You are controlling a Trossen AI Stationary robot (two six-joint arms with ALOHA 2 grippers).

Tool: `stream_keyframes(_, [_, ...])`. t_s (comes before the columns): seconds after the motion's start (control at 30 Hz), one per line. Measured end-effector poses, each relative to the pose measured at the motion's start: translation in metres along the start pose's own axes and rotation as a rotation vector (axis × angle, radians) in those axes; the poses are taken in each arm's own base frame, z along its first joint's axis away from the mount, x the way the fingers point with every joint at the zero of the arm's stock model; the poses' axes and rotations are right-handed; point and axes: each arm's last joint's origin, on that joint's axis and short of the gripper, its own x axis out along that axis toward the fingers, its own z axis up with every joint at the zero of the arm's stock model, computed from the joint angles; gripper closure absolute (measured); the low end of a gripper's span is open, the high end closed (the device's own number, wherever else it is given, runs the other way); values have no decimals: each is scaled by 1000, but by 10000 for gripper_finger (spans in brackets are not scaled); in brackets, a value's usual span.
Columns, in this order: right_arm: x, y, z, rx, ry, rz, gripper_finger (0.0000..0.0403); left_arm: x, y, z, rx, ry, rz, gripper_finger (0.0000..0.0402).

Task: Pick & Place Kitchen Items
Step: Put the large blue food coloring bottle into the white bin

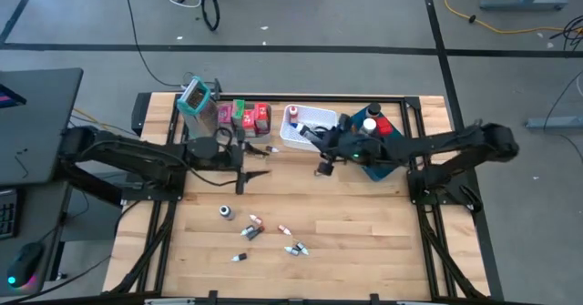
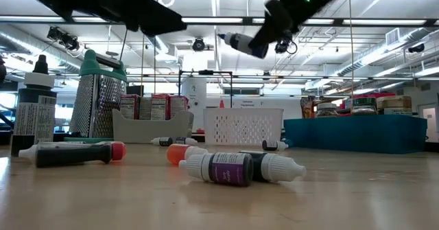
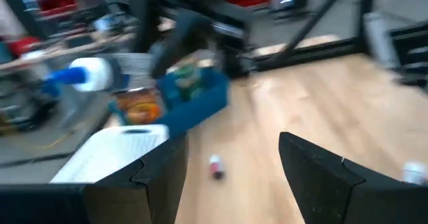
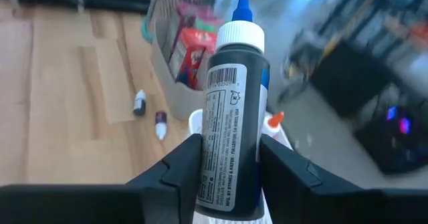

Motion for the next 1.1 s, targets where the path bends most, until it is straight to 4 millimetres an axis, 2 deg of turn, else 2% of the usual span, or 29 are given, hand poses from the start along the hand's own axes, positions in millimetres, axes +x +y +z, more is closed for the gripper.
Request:
stream_keyframes(0.07, [2, 1, -20, -27, -111, -1, 262, 7, 2, -2, -3, -5, 92, 159])
stream_keyframes(0.13, [2, -1, -32, -26, -275, 19, 258, 13, 4, -1, -14, -44, 193, 159])
stream_keyframes(0.23, [0, -6, -42, -30, -507, 122, 256, 22, 9, 6, -53, -191, 268, 159])
stream_keyframes(0.37, [-3, -10, -43, 24, -675, 337, 255, 36, 13, 9, -119, -307, 223, 159])
stream_keyframes(0.53, [-3, -12, -40, 42, -695, 416, 255, 60, 17, 18, -114, -340, 84, 159])
stream_keyframes(0.67, [-2, -11, -41, 40, -679, 421, 254, 76, 19, 30, -86, -360, 68, 159])
stream_keyframes(0.97, [-1, -11, -43, 37, -657, 425, 254, 80, 21, 48, -66, -387, 8, 159])
stream_keyframes(1.1, [-1, -11, -42, 38, -662, 422, 254, 80, 23, 49, -65, -388, 13, 160])
